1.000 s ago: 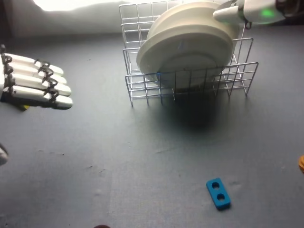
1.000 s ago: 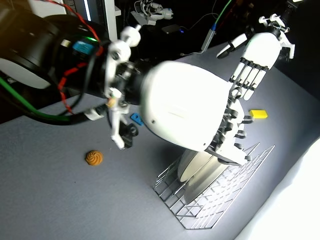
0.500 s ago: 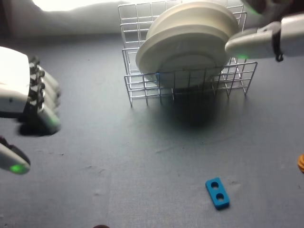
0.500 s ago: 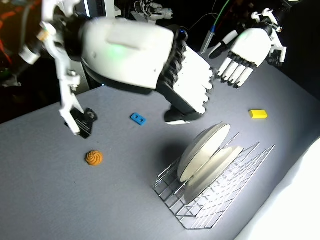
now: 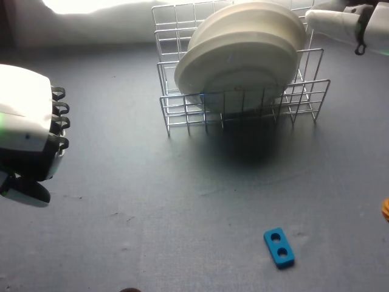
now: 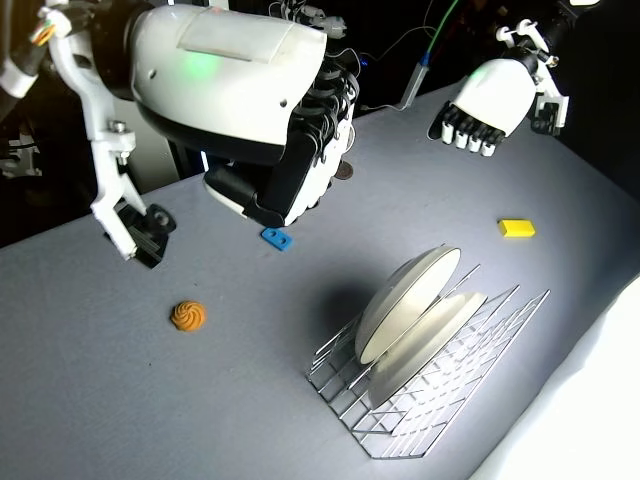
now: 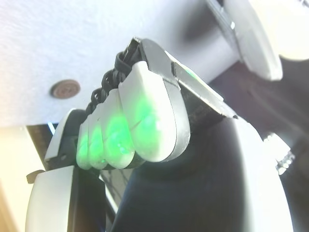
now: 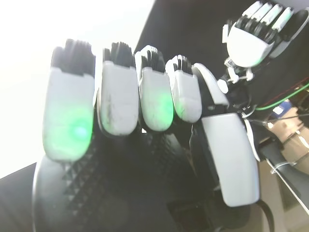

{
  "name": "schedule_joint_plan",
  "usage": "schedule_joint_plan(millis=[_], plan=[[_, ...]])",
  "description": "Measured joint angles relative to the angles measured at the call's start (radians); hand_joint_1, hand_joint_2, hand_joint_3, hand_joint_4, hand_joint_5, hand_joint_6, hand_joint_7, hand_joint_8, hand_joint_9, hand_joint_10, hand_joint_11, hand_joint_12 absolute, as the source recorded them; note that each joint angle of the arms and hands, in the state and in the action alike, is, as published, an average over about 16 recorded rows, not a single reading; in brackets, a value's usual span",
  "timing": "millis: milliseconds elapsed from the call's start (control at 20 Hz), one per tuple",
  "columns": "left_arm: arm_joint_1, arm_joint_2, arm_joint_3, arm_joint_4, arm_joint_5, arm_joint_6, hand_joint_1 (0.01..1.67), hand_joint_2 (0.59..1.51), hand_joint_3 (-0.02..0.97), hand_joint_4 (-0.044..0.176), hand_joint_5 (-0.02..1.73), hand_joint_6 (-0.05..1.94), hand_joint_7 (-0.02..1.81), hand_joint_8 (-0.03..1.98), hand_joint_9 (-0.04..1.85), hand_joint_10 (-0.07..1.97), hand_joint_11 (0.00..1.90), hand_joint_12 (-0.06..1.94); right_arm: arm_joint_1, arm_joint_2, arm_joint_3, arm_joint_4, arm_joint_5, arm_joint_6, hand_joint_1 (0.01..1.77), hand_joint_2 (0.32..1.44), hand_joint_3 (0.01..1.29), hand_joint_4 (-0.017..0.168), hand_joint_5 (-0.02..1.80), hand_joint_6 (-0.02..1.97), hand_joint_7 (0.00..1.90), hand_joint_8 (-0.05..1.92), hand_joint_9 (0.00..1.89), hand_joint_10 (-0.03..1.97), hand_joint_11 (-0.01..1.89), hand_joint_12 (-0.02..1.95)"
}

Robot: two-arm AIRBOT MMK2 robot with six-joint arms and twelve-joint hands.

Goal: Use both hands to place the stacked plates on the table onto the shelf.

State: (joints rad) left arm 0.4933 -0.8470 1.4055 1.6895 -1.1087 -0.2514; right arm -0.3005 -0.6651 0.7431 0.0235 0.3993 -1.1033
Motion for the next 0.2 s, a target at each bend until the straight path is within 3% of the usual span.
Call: schedule_joint_plan(millis=[200], plan=[[-0.003, -0.003, -0.009, -0.001, 0.002, -0.004, 0.67, 1.303, 0.000, 0.096, 1.59, 1.93, 1.69, 1.92, 1.76, 1.94, 1.79, 1.93, 0.000, 0.001, -0.005, -0.008, -0.002, 0.000, 0.51, 1.38, 0.01, 0.140, 1.57, 1.94, 1.67, 1.91, 1.70, 1.93, 1.83, 1.91]])
